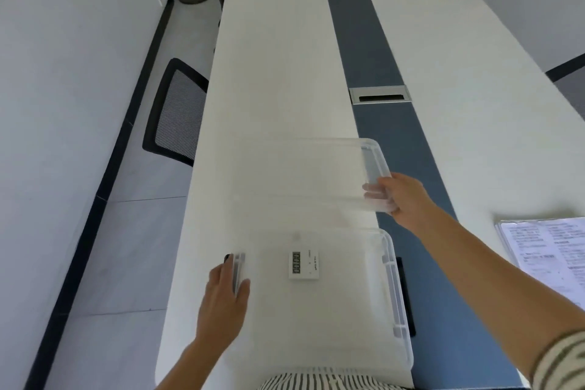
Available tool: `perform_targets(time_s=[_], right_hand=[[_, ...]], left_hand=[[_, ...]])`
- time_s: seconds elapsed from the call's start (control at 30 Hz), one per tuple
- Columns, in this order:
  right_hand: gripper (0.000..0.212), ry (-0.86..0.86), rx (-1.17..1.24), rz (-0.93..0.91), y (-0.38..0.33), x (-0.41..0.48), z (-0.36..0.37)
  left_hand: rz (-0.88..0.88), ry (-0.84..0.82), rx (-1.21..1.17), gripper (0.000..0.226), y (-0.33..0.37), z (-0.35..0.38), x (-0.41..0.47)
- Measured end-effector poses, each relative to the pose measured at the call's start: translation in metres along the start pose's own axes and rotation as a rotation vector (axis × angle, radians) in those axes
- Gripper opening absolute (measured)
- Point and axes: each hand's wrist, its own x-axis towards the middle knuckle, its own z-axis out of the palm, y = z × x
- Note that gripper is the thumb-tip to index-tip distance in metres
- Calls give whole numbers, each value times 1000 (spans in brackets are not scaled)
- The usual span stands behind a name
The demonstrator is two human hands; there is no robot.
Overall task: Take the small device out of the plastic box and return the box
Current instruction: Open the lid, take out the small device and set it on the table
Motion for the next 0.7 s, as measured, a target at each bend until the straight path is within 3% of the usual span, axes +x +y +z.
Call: perform_targets(time_s=[0.23, 0.37, 0.47, 0.57, 0.7], right_hand=[[46, 51, -132, 98, 45, 77, 26], [9, 155, -472, 96, 63, 99, 21], [8, 150, -613, 61, 66, 98, 16], [40, 118, -748, -20, 64, 85, 13], [30, 186, -650, -424, 36, 20, 23]], left_hand=[[-54, 38, 19, 50, -9, 12, -2], [-75, 49, 22, 45, -12, 14, 0], [-80, 59, 14, 45, -13, 16, 1], [-75, 63, 1, 44, -12, 16, 1], [-67, 72, -15, 45, -15, 17, 2]])
